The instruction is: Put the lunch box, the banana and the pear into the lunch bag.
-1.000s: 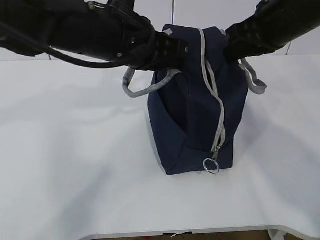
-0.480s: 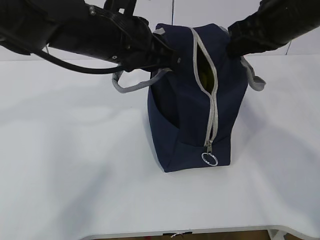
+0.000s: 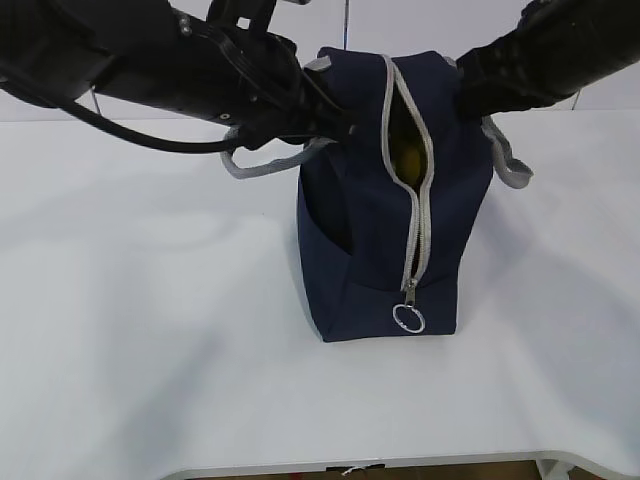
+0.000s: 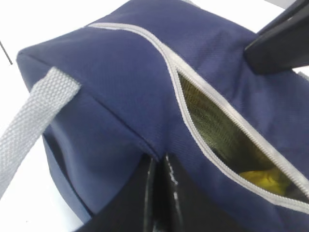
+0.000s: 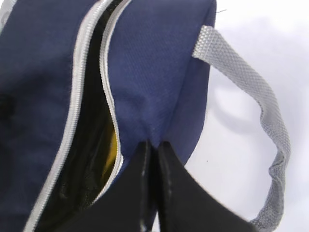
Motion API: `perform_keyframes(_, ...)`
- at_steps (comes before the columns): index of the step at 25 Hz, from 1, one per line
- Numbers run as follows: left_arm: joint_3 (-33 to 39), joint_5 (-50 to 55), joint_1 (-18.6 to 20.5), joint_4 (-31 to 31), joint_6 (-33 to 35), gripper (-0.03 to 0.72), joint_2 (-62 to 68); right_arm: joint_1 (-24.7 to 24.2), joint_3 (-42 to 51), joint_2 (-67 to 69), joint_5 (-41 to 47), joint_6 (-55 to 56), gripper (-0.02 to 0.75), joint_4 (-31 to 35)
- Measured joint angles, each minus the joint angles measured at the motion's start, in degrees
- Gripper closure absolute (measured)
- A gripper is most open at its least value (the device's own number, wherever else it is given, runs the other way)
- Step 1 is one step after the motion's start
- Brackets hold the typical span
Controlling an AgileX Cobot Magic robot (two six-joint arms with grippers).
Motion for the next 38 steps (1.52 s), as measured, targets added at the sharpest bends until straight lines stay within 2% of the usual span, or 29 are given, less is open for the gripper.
perform_keyframes(2,0.0,0.0,0.0,0.0,0.0,0.703,0.0,0.0,0.0,-0.28,0.0,-2.08,0.682,1.71)
perform_keyframes(7,0.0,0.0,0.0,0.0,0.0,0.703,0.0,0.0,0.0,-1.16,-1.32,-3.99,0.48,4.48)
perform_keyframes(10,0.0,0.0,0.0,0.0,0.0,0.703,0.0,0.0,0.0,-1.65,-1.13,-4.15,0.414,4.72)
perform_keyframes(14,0.0,0.0,0.0,0.08,0.0,0.703,0.0,0.0,0.0,-4.84,1.04,-5.32,0.397,4.72)
perform_keyframes(19,0.0,0.0,0.0,0.08,0.0,0.703,0.0,0.0,0.0,-11.41,9.39,-9.63,0.393,4.72)
perform_keyframes(22,0.0,0.0,0.0,0.08,0.0,0.703,0.0,0.0,0.83,-15.14,11.29,-10.16,0.392,4.62)
perform_keyframes(38,0.0,0.58,0.0,0.08,0.0,0.703,0.0,0.0,22.1,-35.36,10.0,-10.25,0.391,6.96)
